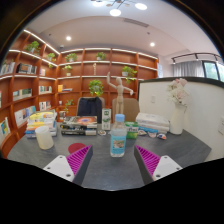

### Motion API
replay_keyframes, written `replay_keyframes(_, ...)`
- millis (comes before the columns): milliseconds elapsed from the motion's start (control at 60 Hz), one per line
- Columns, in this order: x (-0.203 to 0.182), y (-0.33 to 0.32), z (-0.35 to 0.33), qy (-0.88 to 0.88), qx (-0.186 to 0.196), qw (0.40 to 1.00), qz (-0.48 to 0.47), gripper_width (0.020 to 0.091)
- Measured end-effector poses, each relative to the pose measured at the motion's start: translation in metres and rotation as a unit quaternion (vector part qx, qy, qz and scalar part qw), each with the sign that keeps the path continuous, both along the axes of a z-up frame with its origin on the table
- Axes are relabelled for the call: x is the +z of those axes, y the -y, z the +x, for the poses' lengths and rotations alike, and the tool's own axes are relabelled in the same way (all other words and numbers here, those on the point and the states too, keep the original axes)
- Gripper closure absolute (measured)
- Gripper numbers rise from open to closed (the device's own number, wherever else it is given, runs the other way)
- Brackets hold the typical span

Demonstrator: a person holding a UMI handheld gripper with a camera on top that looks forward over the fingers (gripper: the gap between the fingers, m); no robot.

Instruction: Pour water

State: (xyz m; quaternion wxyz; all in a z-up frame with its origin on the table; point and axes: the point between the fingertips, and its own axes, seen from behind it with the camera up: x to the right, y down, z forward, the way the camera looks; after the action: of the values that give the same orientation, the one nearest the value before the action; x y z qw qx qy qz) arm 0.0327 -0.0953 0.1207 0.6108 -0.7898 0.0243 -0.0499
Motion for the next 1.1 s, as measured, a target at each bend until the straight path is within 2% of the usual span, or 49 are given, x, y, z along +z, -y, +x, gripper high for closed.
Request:
replay_keyframes(400, -0.047, -0.126, 0.038, -0.005, 0.025, 1.000, -0.008, 0.0253)
replay_keyframes(483, -0.051, -0.145, 0.040, -0.003, 0.025, 1.000, -0.006, 0.0272)
replay_keyframes(533, -0.054, -0.154, 0.038, -0.002, 0.028, 1.000, -0.005, 0.0321)
replay_keyframes(650, -0.056, -0.168, 0.036, 0.003, 0.034, 0.999, 0.000, 0.0504)
replay_keyframes(700, -0.055, -0.171, 0.036, 0.011, 0.034, 0.999, 0.007, 0.0624)
replay_keyframes(800, -0.055, -0.171, 0.032, 0.008, 0.041, 0.999, 0.007, 0.0674)
replay_keyframes(900, -0.055, -0.171, 0.030, 0.011, 0.043, 0.999, 0.007, 0.0780)
replay_keyframes(1100, -0.054, -0.170, 0.033, 0.033, 0.038, 0.999, 0.009, 0.0786)
